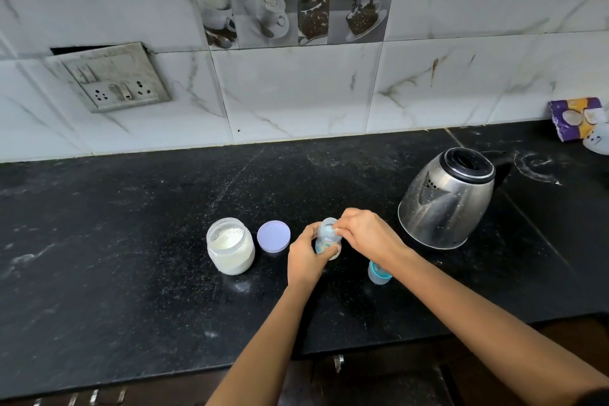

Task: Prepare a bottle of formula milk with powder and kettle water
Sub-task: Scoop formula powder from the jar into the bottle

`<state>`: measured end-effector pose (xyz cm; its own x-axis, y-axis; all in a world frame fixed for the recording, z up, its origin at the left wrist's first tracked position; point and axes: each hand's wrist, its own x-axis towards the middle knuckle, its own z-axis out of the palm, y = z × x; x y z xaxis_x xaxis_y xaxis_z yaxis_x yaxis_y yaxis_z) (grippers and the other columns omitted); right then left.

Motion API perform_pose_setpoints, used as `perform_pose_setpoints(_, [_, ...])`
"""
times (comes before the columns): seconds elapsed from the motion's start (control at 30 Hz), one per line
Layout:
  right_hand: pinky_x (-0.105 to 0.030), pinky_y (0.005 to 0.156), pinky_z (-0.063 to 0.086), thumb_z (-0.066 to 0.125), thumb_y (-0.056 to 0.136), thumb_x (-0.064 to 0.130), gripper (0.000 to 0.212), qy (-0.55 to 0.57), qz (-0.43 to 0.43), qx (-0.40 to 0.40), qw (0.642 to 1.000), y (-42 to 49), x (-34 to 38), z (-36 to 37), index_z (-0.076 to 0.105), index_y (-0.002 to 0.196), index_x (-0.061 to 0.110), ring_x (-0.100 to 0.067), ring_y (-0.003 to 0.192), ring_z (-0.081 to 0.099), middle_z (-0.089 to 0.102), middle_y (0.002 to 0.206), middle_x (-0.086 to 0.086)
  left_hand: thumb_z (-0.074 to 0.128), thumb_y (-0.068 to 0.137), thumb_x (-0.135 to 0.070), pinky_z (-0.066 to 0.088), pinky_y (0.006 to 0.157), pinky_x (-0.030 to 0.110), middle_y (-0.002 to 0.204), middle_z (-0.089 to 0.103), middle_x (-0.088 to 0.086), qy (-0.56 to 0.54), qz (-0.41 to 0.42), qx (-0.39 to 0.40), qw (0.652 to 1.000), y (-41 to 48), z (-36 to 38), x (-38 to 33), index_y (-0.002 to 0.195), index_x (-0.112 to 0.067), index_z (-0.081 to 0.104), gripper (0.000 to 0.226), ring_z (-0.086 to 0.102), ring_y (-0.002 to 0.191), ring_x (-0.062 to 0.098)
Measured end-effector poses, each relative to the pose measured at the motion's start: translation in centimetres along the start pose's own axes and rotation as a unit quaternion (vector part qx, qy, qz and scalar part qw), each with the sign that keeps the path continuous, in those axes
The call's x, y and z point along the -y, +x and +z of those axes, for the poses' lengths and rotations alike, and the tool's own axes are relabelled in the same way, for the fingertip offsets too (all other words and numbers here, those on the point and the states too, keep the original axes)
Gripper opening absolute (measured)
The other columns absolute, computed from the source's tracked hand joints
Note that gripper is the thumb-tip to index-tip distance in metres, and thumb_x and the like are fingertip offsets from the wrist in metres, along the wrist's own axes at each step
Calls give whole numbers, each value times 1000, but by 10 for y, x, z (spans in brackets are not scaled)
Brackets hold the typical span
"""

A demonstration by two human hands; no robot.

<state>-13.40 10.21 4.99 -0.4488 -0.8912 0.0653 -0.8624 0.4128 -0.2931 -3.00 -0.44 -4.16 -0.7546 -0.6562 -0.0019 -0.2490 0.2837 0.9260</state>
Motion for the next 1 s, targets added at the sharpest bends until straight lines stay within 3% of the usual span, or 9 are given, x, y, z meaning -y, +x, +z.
perform_pose_setpoints(0.17, [-34,76,52,55,94,16,19,76,39,-48,995,2,-1,-5,74,96,10,-18,81,62,63,95,-2,79,73,-26,48,87,19,107,66,-19,10,-7,-7,1000,-1,0,-3,118,-28,58,49,59,99,-6])
perform_pose_setpoints(0.33, [-27,72,52,58,90,12,16,139,101,-105,980,5,-8,-6,74,90,15,-10,71,61,60,85,4,79,73,-24,44,82,12,107,64,-19,10,-13,-6,1000,-3,-1,-7,117,-30,57,49,58,99,-7])
perform_pose_setpoints(0.5, [-29,74,52,59,91,6,15,124,25,-134,983,-11,-9,6,73,94,11,-13,77,62,63,93,-1,79,73,-26,44,86,15,109,65,-17,5,-23,-13,1000,-4,-2,-9,118,-28,58,50,58,101,-5])
perform_pose_setpoints(0.6, [-16,71,47,62,88,4,15,160,30,-198,967,-15,-10,4,74,91,12,-2,73,58,63,88,5,80,73,-24,45,88,18,110,65,-16,11,-30,-8,999,-3,-2,-10,119,-27,57,52,59,101,-1])
perform_pose_setpoints(0.73, [-14,65,49,64,87,5,14,244,103,-248,932,-14,-10,-5,73,89,15,-6,63,62,66,78,2,82,71,-23,47,95,25,115,65,-13,12,-49,-8,999,-2,-1,-12,123,-25,57,57,59,106,4])
perform_pose_setpoints(0.9, [-20,60,53,66,86,7,10,473,207,-235,823,-7,8,-13,69,95,9,-9,61,67,70,75,-6,81,72,-29,34,103,24,141,49,-5,22,-72,-21,997,-14,-11,-11,142,-17,41,82,44,131,12])
perform_pose_setpoints(1.0, [-22,58,51,67,84,5,8,543,207,-207,787,4,30,-12,68,92,8,-12,61,64,68,71,-9,79,76,-32,35,103,23,139,52,-1,1,-88,-83,993,-33,-24,-3,140,-15,44,75,46,129,13])
